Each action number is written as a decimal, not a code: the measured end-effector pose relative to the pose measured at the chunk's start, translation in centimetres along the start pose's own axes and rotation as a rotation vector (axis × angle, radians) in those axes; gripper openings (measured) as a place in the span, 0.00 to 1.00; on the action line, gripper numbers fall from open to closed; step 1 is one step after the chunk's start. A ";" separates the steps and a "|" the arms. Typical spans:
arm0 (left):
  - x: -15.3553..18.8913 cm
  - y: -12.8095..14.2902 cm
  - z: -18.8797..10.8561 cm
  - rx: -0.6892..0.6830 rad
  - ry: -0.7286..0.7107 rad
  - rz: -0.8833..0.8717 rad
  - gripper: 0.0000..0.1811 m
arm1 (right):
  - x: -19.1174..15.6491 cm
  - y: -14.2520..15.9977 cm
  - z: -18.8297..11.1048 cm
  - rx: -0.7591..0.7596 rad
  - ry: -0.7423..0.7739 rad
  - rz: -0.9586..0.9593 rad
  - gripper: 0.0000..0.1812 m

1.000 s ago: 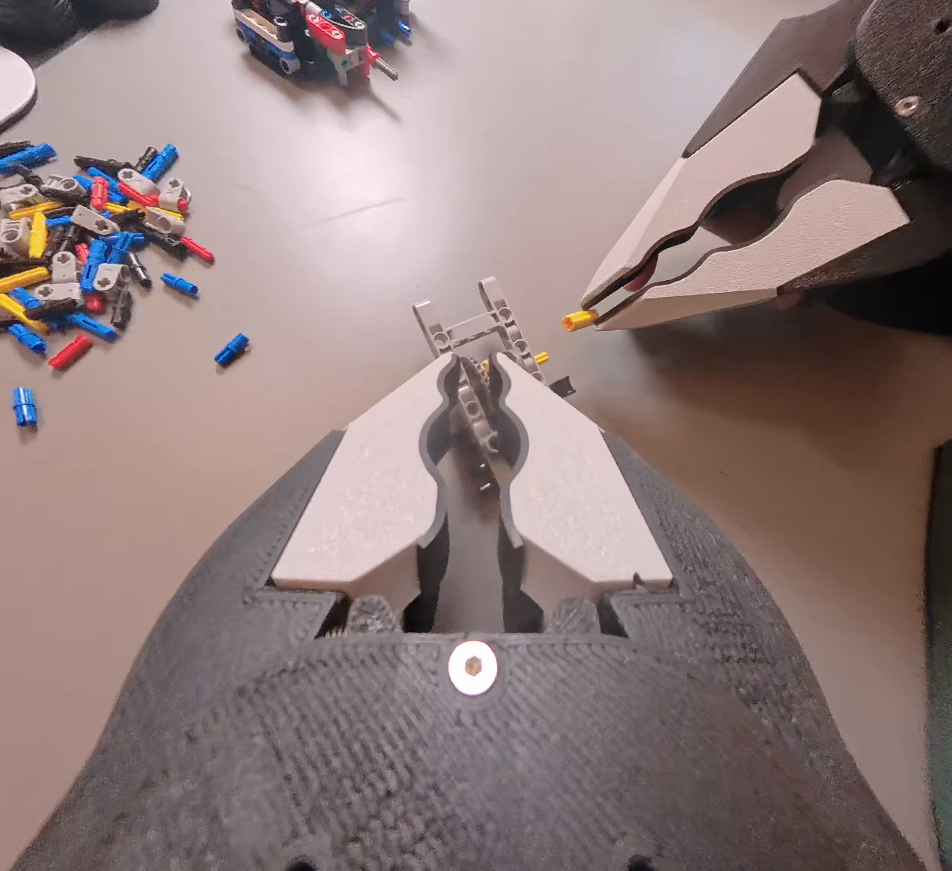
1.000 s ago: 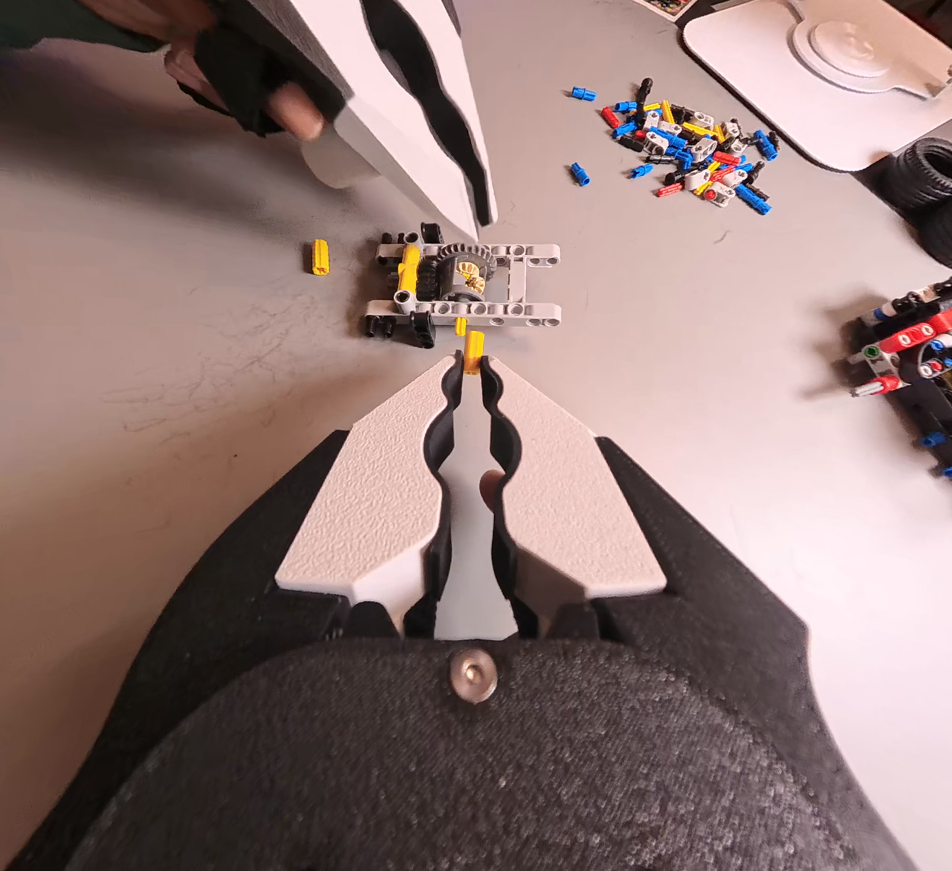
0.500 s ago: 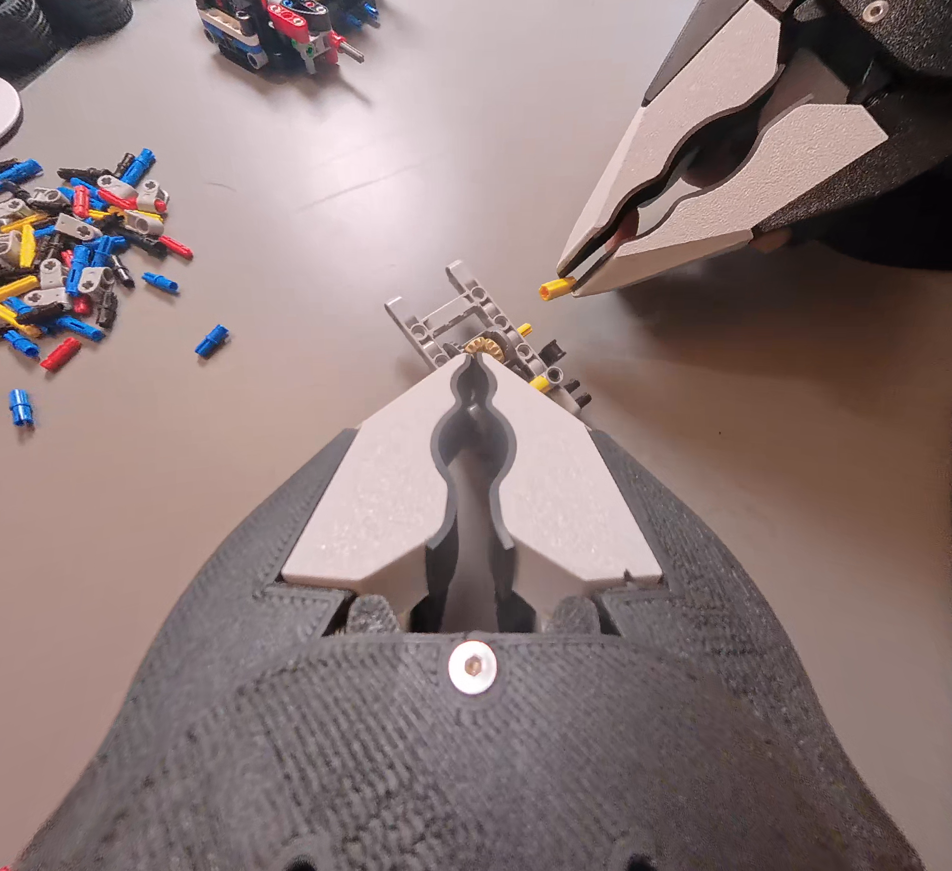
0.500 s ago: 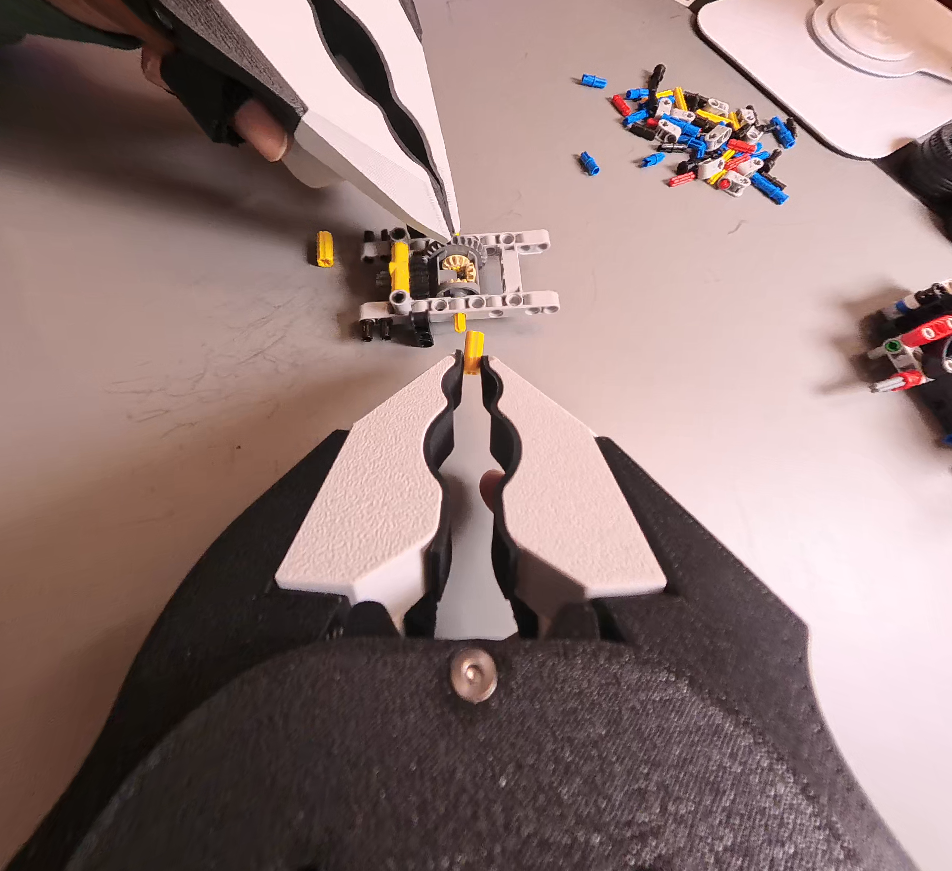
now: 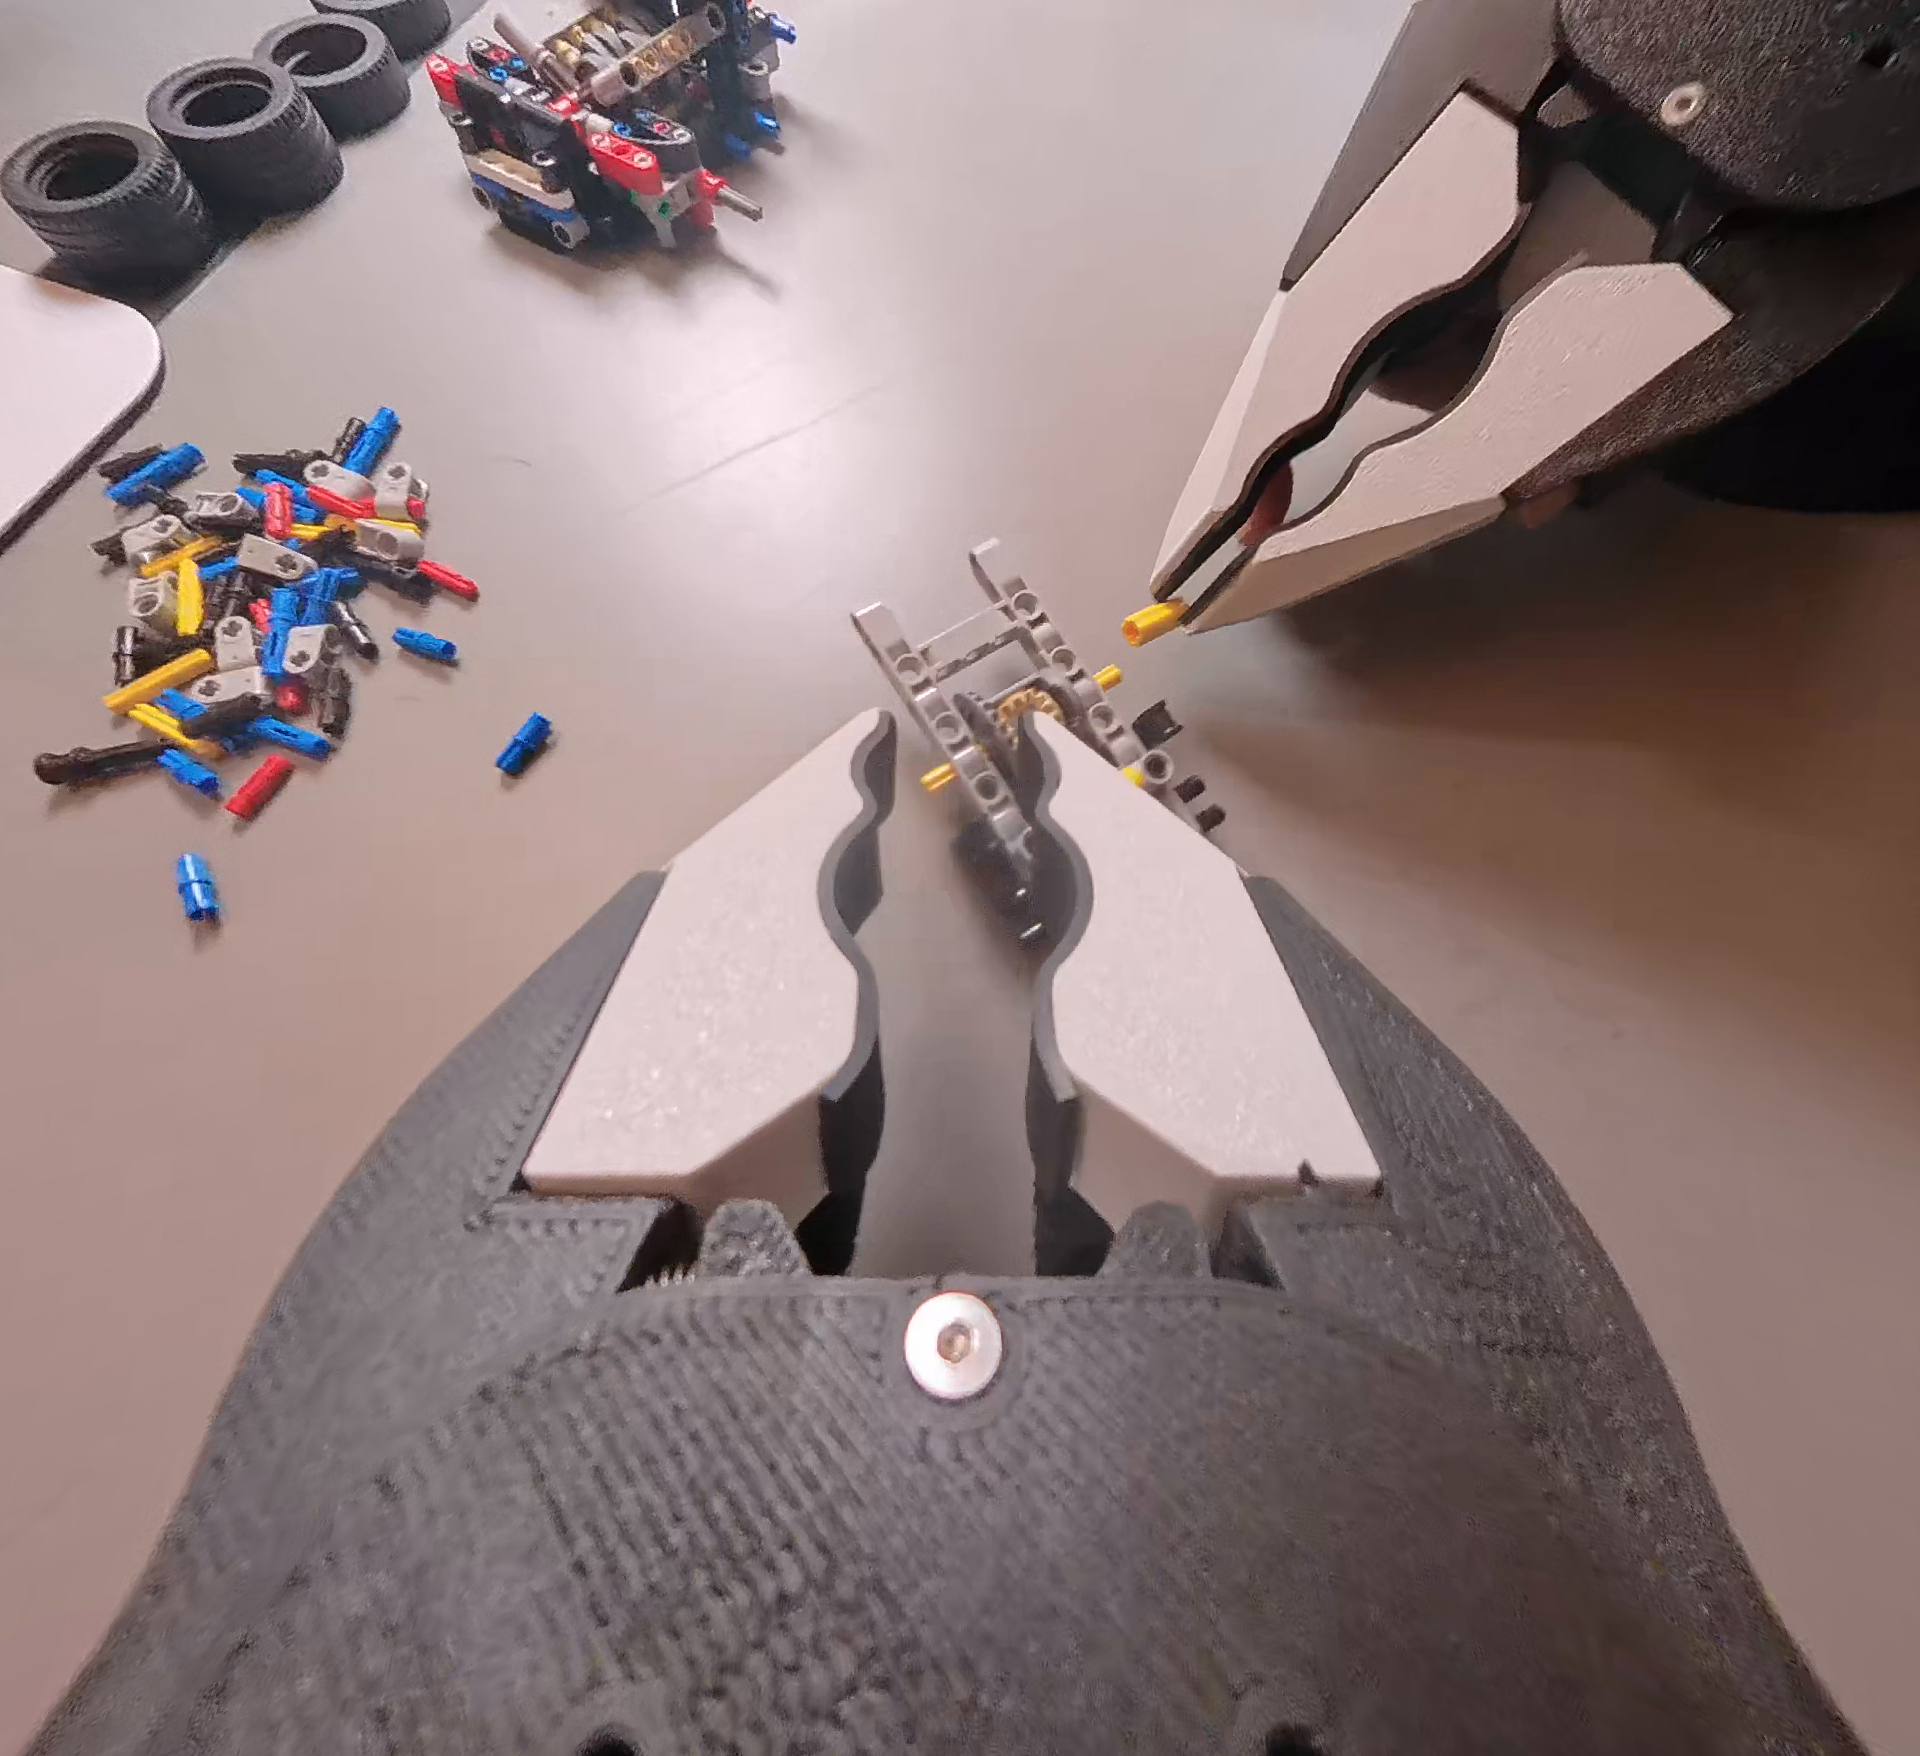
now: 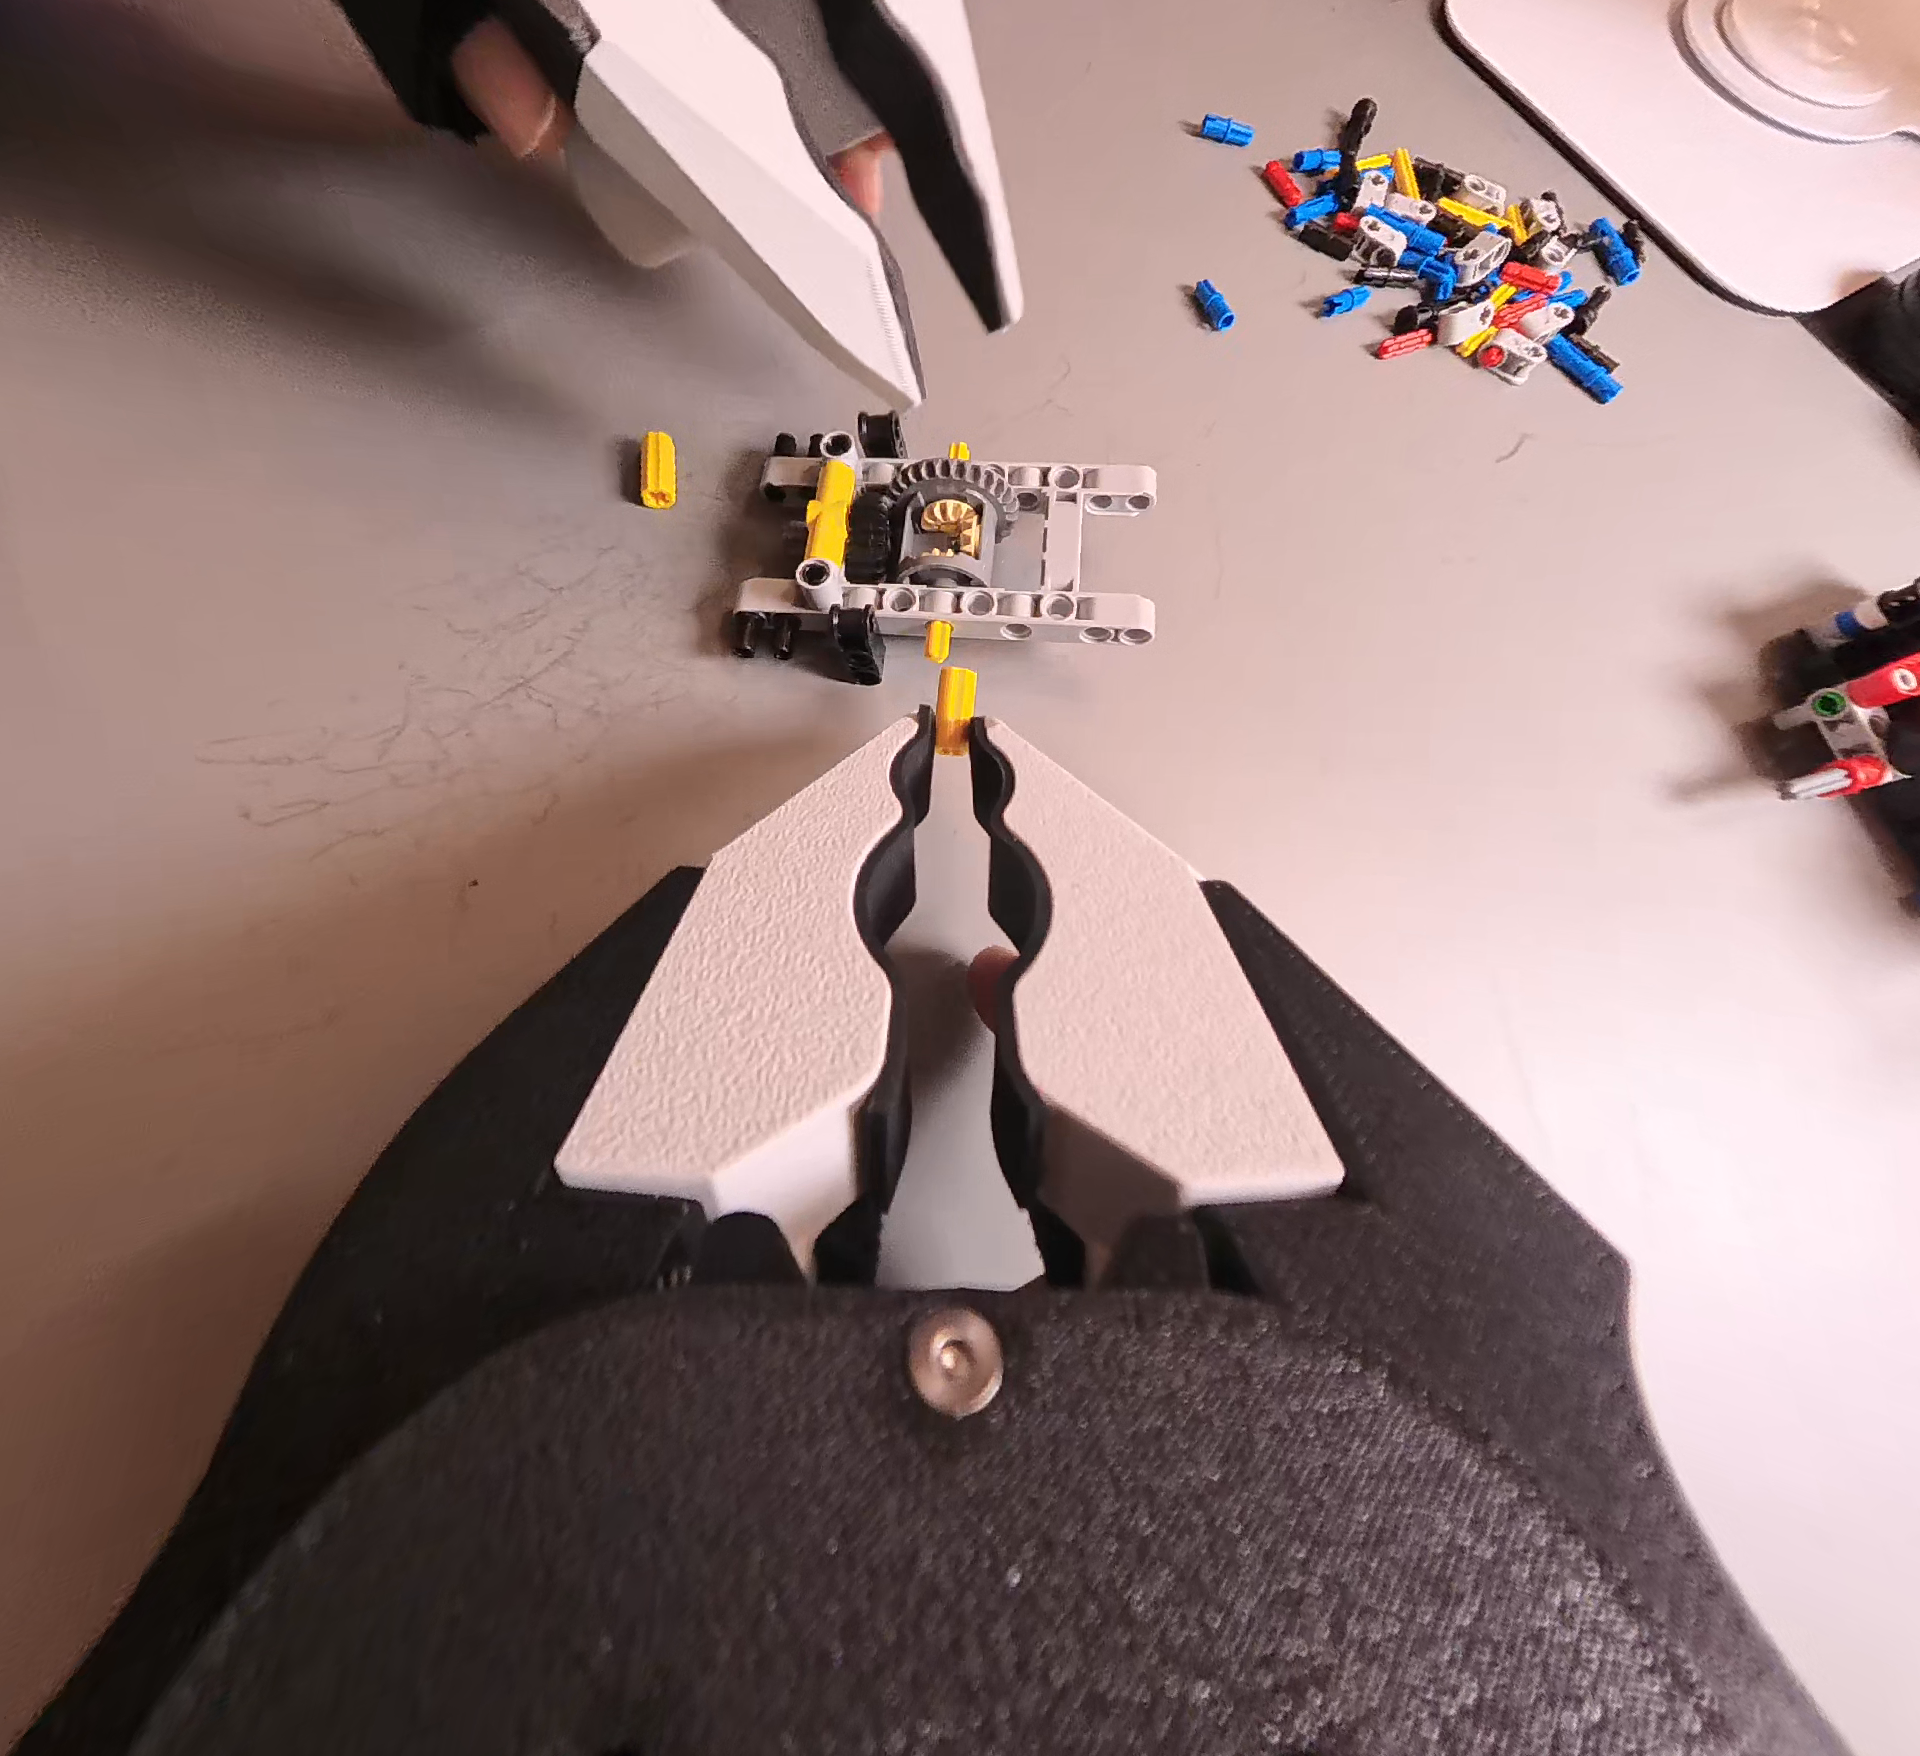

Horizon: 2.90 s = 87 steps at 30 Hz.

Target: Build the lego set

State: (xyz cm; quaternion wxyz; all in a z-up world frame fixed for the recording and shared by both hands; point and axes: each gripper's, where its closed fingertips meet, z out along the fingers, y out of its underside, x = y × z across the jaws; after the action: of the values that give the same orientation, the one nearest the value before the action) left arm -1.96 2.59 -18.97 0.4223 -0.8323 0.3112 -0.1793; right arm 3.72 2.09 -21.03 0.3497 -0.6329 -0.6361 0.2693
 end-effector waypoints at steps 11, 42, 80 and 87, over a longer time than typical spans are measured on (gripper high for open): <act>2.0 2.8 0.4 -0.034 0.444 0.138 0.37 | -0.3 0.3 0.3 -0.015 -0.003 -0.104 0.03; 3.1 3.4 1.7 -0.098 0.092 0.113 0.18 | 0.1 0.6 0.4 0.002 -0.004 -0.268 0.03; 3.1 3.4 1.8 -0.075 0.071 0.176 0.18 | 0.2 0.5 0.4 -0.102 -0.259 0.021 0.03; 3.3 3.4 1.8 -0.071 0.067 0.191 0.18 | 0.1 0.5 0.3 -0.189 -0.266 -0.019 0.02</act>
State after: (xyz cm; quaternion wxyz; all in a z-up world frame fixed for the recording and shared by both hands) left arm 0.25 -0.05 -22.65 0.3972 -0.8067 0.4092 -0.1548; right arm 3.81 2.21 -21.57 0.2040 -0.6156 -0.7052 0.2864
